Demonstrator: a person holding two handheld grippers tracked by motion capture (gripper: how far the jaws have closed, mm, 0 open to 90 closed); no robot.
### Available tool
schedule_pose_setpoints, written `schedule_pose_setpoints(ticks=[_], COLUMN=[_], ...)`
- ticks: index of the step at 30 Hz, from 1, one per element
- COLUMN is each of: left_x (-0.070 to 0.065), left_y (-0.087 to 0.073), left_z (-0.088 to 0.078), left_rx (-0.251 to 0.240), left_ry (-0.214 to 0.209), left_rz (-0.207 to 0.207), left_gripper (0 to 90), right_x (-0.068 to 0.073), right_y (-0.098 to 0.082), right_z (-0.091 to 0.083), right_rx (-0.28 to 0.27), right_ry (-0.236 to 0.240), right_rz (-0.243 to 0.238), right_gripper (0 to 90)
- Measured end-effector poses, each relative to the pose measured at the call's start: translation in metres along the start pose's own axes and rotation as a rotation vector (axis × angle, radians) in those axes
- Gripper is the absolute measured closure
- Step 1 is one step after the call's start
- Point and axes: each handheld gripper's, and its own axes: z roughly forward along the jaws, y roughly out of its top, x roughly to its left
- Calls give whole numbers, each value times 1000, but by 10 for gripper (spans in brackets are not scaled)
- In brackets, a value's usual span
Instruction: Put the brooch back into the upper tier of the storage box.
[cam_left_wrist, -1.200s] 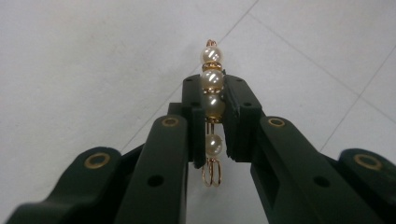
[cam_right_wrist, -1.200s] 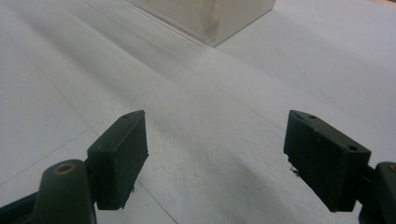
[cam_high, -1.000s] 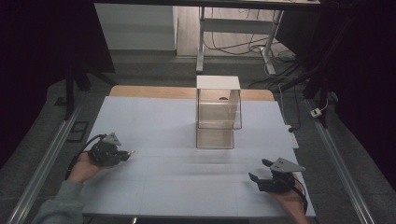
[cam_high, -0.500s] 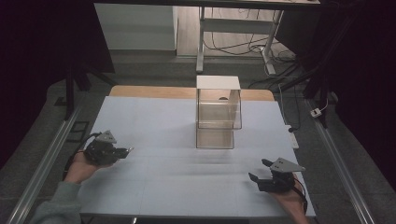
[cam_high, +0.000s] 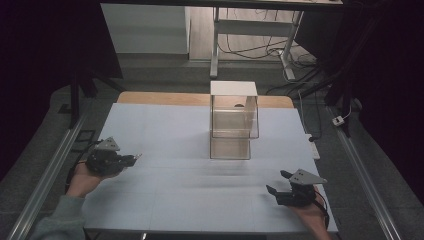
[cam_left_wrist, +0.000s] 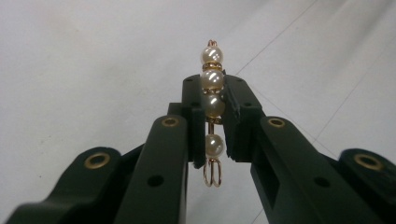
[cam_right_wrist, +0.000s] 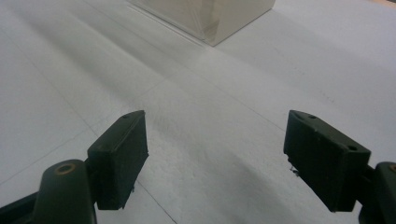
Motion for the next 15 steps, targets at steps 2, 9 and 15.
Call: schedule_pose_setpoints(ticks=[2, 9, 15], left_x=[-1, -4, -10], left_y=[1, 4, 8], left_z=[-2, -9, -17], left_rx=[-11, -43, -86], left_ry=[3, 15, 14], left_rz=[0, 6, 14], left_gripper=[791, 791, 791], right_x=[0, 0, 0], right_y=[0, 0, 0], right_z=[0, 0, 0], right_rx=[0, 1, 1], right_ry=[0, 0, -1], right_rz=[1, 1, 1], right_gripper=[211, 211, 212])
